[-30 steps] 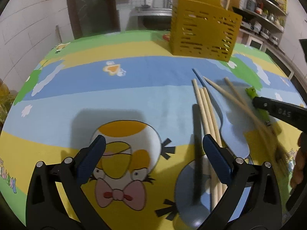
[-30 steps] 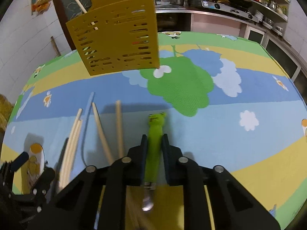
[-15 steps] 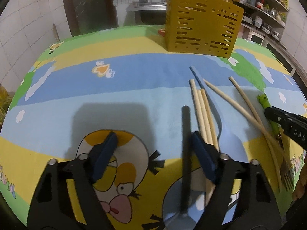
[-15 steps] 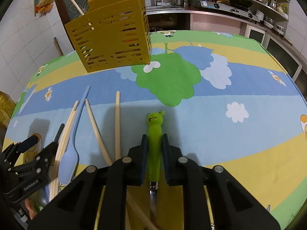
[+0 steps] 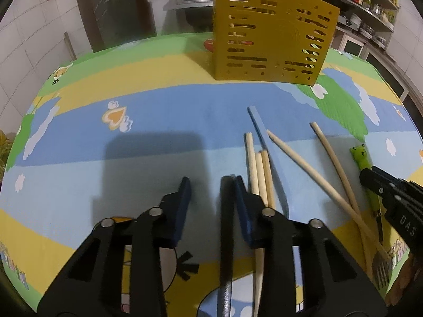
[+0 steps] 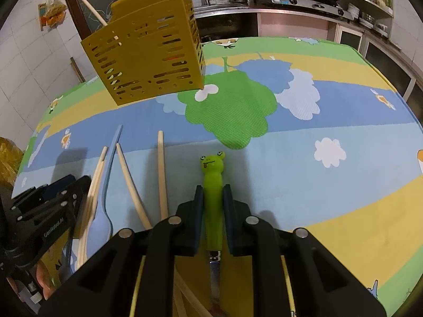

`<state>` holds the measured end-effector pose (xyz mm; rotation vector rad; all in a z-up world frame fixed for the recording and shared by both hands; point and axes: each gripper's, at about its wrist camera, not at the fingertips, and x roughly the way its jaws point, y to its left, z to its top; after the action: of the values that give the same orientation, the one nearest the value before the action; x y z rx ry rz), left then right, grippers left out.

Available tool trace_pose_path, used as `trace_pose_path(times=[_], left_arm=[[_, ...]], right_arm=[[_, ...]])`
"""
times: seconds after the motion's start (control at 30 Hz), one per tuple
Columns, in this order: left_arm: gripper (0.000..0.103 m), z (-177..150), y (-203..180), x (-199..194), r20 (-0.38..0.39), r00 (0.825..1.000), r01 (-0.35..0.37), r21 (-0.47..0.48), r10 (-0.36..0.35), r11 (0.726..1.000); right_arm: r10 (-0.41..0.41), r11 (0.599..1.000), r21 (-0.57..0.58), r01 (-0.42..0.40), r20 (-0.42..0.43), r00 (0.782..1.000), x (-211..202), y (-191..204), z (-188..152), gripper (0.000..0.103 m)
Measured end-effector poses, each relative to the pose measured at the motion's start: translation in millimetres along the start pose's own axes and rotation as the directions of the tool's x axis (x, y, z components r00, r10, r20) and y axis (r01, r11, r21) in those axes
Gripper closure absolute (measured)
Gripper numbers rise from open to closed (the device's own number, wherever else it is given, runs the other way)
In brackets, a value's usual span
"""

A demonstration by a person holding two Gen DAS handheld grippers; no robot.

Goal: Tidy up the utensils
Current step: 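Close the right tool on the frog-handled fork while the left tool closes on the metal spoon, then lift the fork and spoon with both tools and carry them over the yellow holder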

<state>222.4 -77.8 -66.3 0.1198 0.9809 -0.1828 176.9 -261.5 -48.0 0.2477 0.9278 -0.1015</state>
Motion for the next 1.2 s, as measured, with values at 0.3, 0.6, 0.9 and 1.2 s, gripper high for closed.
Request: trace_pose_path(times=[0.3,0.6,0.9,1.2], left_arm=[[0.095,-5.5,5.0,-3.3,0.049,0.999,0.019,-0.039,-0.017,0.999],[0.095,-9.2,25.5,-39.5,0.152,0.988,0.014,-0.075,-0.002,0.997],[0.095,-17.7,43.2,-98.8,0.330,0.942,-0.025,-0.096,0.056,0.995],[0.095,-25.7,52.1,-133.7,0.431,0.901,-0.004,-0.120,0.056,0.993]], right_arm=[[-0.011,1.000,0.001,0.011,0.045,0.999,-5.5,1.7,-5.0,0.088],[0.000,1.000,-0.023,0.004,0.172,0.985,-38.3,7.0,-3.5,0.088],[0.020,1.000,-0.024,-0.013,0.312,0.950,-81.2,8.2,-3.5,0.088],[0.016,0.998,-0.055,0.010,0.449,0.893,-122.5,14.8,-7.2,0.088]])
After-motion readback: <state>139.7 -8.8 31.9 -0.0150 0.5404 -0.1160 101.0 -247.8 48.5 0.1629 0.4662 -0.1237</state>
